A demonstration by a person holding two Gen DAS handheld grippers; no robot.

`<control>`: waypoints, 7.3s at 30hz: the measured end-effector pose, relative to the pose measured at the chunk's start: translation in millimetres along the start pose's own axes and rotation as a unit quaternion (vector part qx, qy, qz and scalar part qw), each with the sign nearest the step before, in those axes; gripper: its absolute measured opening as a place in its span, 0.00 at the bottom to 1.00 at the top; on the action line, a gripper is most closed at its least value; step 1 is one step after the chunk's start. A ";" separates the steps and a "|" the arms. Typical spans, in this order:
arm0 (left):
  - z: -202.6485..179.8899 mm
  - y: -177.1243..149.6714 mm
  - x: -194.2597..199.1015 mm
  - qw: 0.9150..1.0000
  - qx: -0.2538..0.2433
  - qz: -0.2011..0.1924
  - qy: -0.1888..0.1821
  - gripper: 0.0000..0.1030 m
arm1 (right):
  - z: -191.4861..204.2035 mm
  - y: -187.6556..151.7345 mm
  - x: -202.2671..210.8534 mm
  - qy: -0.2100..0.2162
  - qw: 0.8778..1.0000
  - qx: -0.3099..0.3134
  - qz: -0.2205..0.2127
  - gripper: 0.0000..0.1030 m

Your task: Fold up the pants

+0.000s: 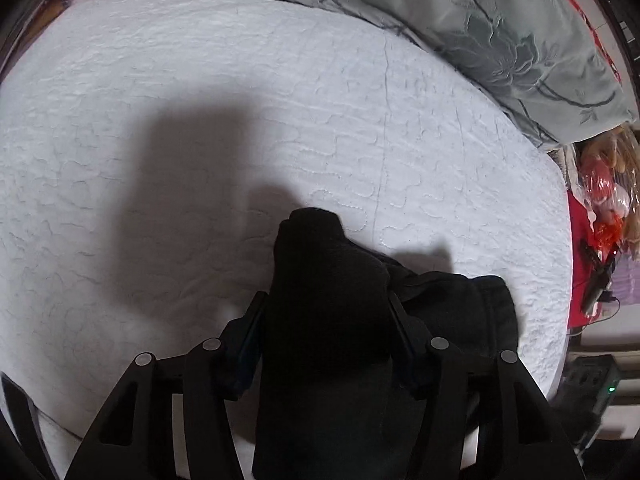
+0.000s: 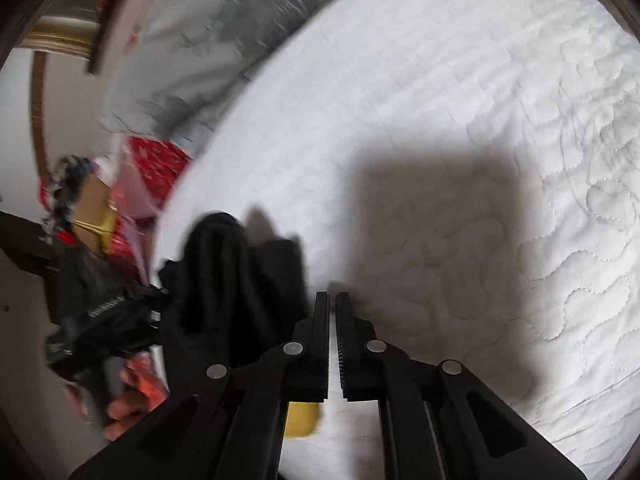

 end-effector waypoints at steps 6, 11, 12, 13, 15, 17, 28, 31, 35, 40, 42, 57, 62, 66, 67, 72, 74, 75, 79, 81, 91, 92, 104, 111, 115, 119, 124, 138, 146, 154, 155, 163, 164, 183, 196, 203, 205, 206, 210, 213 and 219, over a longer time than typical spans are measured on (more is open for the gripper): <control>-6.1 -7.2 3.8 1.000 -0.003 0.008 -0.001 0.60 | 53.5 15.1 2.5 0.051 0.996 0.072 0.007 0.63; -2.0 -6.0 3.2 1.000 0.009 0.015 -0.018 0.69 | 67.9 12.6 -15.4 0.018 0.993 0.112 0.035 0.62; -3.0 -4.3 1.1 1.000 0.011 0.019 -0.022 0.69 | 68.3 12.4 -22.3 -0.005 0.992 0.120 0.042 0.62; -1.1 -2.5 1.7 0.999 0.012 0.021 -0.026 0.68 | 68.3 12.6 -26.9 -0.020 0.991 0.123 0.043 0.58; -3.4 0.5 4.8 0.999 0.010 0.022 -0.026 0.63 | 70.9 13.6 -32.3 -0.019 0.989 0.136 0.047 0.24; -5.9 0.1 13.8 0.999 0.002 0.015 -0.033 0.60 | 72.5 12.2 -23.1 0.000 0.990 0.129 0.047 0.18; -20.3 0.6 -15.8 0.999 -0.034 0.029 0.004 0.60 | 23.7 -10.2 -19.6 -0.002 0.998 0.052 0.023 0.27; -10.6 -5.7 8.8 0.999 -0.028 0.014 -0.032 0.60 | 29.9 -5.4 -10.7 0.027 0.998 0.045 0.028 0.31; 9.9 -34.7 41.1 0.998 -0.029 -0.021 -0.058 0.82 | 33.4 -5.4 8.1 0.038 0.997 0.058 0.017 0.53; 29.5 -78.6 23.5 0.998 -0.017 -0.009 -0.059 0.82 | 31.9 -15.2 -2.4 0.017 0.997 0.068 0.028 0.53; 32.7 -88.4 8.1 0.998 -0.003 0.018 -0.059 0.63 | 30.9 -20.9 -6.2 0.022 0.997 0.067 0.044 0.44; 11.4 -111.7 39.6 0.993 -0.096 -0.050 -0.036 0.58 | 21.0 -28.9 23.2 0.030 0.997 0.070 0.018 0.41; 0.6 -81.1 59.2 0.990 -0.089 -0.105 -0.017 0.82 | 34.6 3.3 31.6 0.033 0.997 0.068 -0.022 0.62; -13.8 -49.1 23.1 0.994 -0.081 -0.063 0.034 0.81 | 42.1 12.5 2.6 -0.003 0.997 0.078 -0.006 0.61; -23.5 -40.1 15.7 0.995 -0.078 -0.057 0.039 0.81 | 41.4 14.1 -5.2 -0.015 0.997 0.075 0.002 0.56; -37.0 -18.8 -2.1 0.990 -0.086 -0.074 0.081 0.76 | 48.7 19.7 -11.4 -0.006 0.995 0.099 -0.006 0.27; -36.7 -21.4 -25.3 0.989 -0.096 -0.064 0.092 0.79 | 36.5 25.8 -18.8 -0.017 0.996 0.089 -0.005 0.26; -35.4 -24.6 -31.3 0.989 -0.096 -0.072 0.089 0.81 | 28.1 25.7 -25.5 -0.020 0.997 0.079 0.004 0.26; -32.9 -29.0 -31.9 0.991 -0.071 -0.088 0.076 0.87 | 12.7 20.9 -29.6 -0.005 0.998 0.064 0.002 0.34; -31.3 -31.7 -22.7 0.991 -0.065 -0.088 0.076 0.86 | 17.2 21.2 -24.3 -0.010 0.998 0.066 0.004 0.38; -49.6 -77.0 25.9 0.975 -0.103 -0.151 0.124 0.80 | 62.1 -6.1 36.7 -0.026 0.985 0.159 -0.061 0.41; -50.3 -81.7 29.4 0.975 -0.104 -0.153 0.126 0.80 | 65.1 -7.5 37.5 -0.025 0.985 0.163 -0.060 0.41; -25.8 -123.4 37.9 0.980 -0.094 -0.131 0.119 0.87 | 80.7 -39.1 30.4 -0.031 0.976 0.212 -0.041 0.41; -3.3 -121.6 7.8 0.985 -0.074 -0.100 0.119 0.99 | 40.4 -44.1 -8.8 -0.097 0.978 0.181 0.018 0.39; -7.5 -122.3 33.7 0.984 -0.094 -0.116 0.101 0.88 | 42.0 -31.4 20.3 -0.048 0.988 0.149 -0.010 0.41; -14.4 -102.5 61.6 0.982 -0.088 -0.147 0.083 0.90 | 47.7 -10.7 36.3 -0.013 0.992 0.125 -0.033 0.45; -20.1 -67.9 49.7 0.987 -0.067 -0.121 0.086 0.90 | 52.0 7.4 10.7 -0.032 0.993 0.111 -0.017 0.48; -3.2 -23.6 -4.6 0.998 -0.011 -0.058 0.022 0.84 | 16.5 19.4 -19.1 -0.004 0.999 0.034 0.011 0.38; 8.7 -77.0 25.3 0.995 -0.053 -0.082 -0.005 0.90 | 30.8 -11.1 1.1 0.017 0.994 0.095 0.053 0.53; 18.5 -109.8 4.6 0.994 -0.077 -0.074 0.025 0.82 | 21.5 -33.0 -3.9 -0.021 0.991 0.115 0.063 0.30; 16.8 -109.5 3.9 0.993 -0.081 -0.079 0.036 0.82 | 18.5 -33.6 -6.7 -0.023 0.991 0.112 0.066 0.31; 0.6 -107.2 48.6 0.985 -0.095 -0.133 0.045 0.87 | 33.3 -26.5 23.9 -0.003 0.993 0.117 0.022 0.44; -0.5 -104.8 53.0 0.983 -0.100 -0.142 0.056 0.91 | 34.0 -23.0 26.5 -0.001 0.993 0.114 0.017 0.50; -10.4 -61.5 1.8 0.987 -0.122 -0.086 0.064 0.99 | 19.8 -12.5 -12.0 0.012 0.994 0.089 0.055 0.53; -7.6 -48.8 -7.9 0.992 -0.098 -0.021 -0.081 0.36 | 28.4 -10.0 -23.8 0.038 0.993 0.095 0.060 0.29; 3.0 -50.2 2.1 0.990 -0.085 -0.005 -0.108 0.34 | 33.2 -23.0 -9.5 0.039 0.992 0.096 0.070 0.27; 5.2 -40.6 13.7 0.991 -0.083 -0.016 -0.101 0.34 | 42.1 -20.3 -11.8 0.035 0.992 0.101 0.071 0.27; 7.6 -32.3 21.0 0.992 -0.081 -0.024 -0.096 0.34 | 49.7 -16.2 -14.3 0.033 0.991 0.105 0.072 0.27; 19.2 2.3 54.5 0.993 -0.069 -0.060 -0.072 0.34 | 95.7 9.8 -30.1 0.034 0.988 0.139 0.065 0.27; 37.9 33.4 62.5 0.995 -0.050 -0.070 -0.040 0.35 | 128.1 30.3 -55.4 0.030 0.985 0.156 0.066 0.27; 69.4 53.3 22.8 0.998 -0.016 -0.046 0.035 0.54 | 145.2 25.7 -119.1 -0.023 0.979 0.187 0.080 0.30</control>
Point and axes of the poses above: each gripper's, at about its wrist camera, not at the fingertips, and x roughly against the way its jaws point, z to its left, y to its top, the point moved 3 cm from there along -x, roughly the way its jaws point, and after that the axes turned 5 degrees about z, right-handed, at the moved point
